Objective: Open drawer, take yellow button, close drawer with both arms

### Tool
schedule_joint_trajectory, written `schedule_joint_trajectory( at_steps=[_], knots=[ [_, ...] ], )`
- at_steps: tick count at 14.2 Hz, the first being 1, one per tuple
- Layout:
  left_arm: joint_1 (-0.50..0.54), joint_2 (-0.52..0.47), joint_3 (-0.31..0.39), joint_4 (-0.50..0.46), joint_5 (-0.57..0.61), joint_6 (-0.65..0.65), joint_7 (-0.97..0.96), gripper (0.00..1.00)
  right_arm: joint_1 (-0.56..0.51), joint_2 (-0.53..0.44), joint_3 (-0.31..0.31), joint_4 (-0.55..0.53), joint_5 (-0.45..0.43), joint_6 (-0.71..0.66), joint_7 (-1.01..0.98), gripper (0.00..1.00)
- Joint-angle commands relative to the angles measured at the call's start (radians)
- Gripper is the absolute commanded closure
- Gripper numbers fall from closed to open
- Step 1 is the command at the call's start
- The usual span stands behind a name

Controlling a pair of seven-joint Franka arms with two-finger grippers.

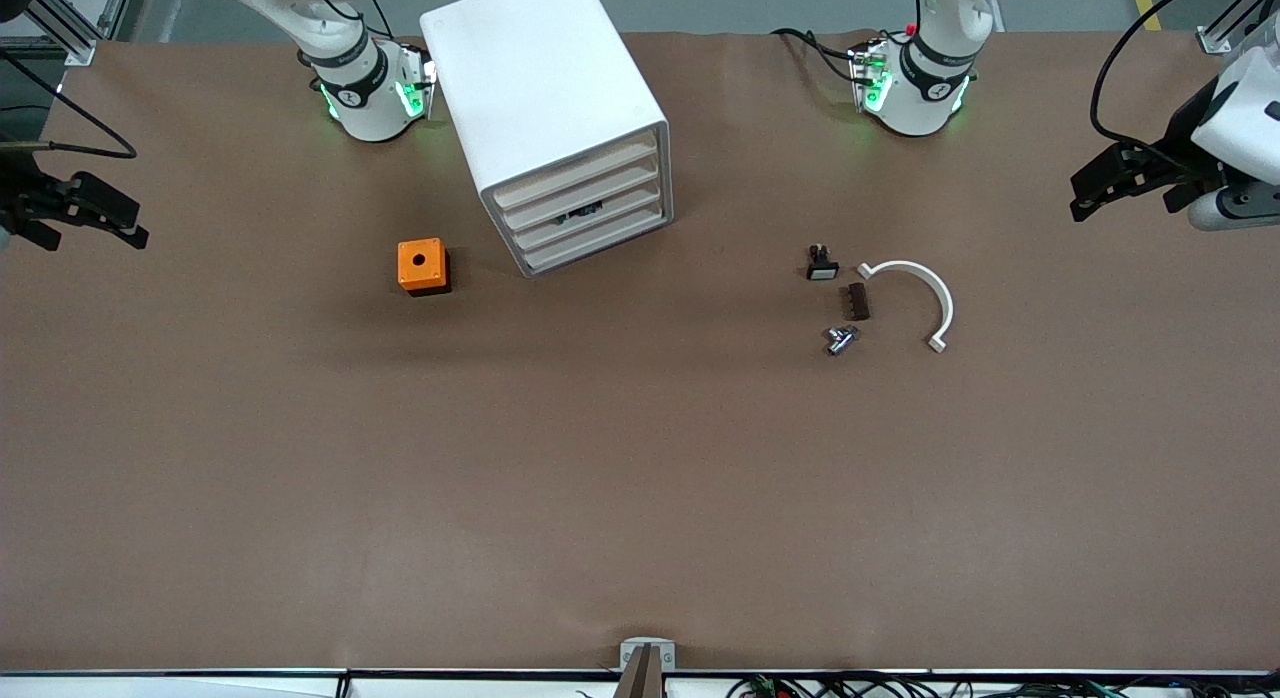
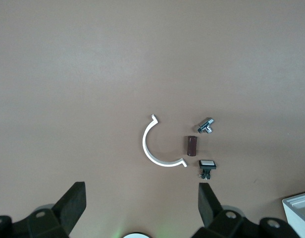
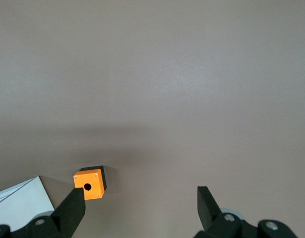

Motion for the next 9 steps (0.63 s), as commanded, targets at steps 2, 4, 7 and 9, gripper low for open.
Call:
schedule_joint_trajectory(
  at_steps=[2,4,7,9],
  knots=[
    [0.003,0.012,0.001,0.029,-0.006,-0.023,0.02,0.0,-0.024,-0.025,0.017,-0.019,0.029,-0.001,0.003,0.0],
    [-0.003,0.013,0.001,0.03,-0.002,-0.023,0.018,0.0,-0.026,-0.026,0.017,-0.019,0.033,-0.001,0.003,0.0],
    [-0.009,0.083,0.0,0.034,0.0,-0.023,0.015,0.0,-0.024,-0.026,0.017,-0.019,0.035,-0.003,0.001,0.0],
    [-0.011,0.129,-0.002,0.032,-0.006,-0.018,0.003,0.0,-0.024,-0.026,0.015,-0.019,0.033,-0.003,0.001,0.0]
  ],
)
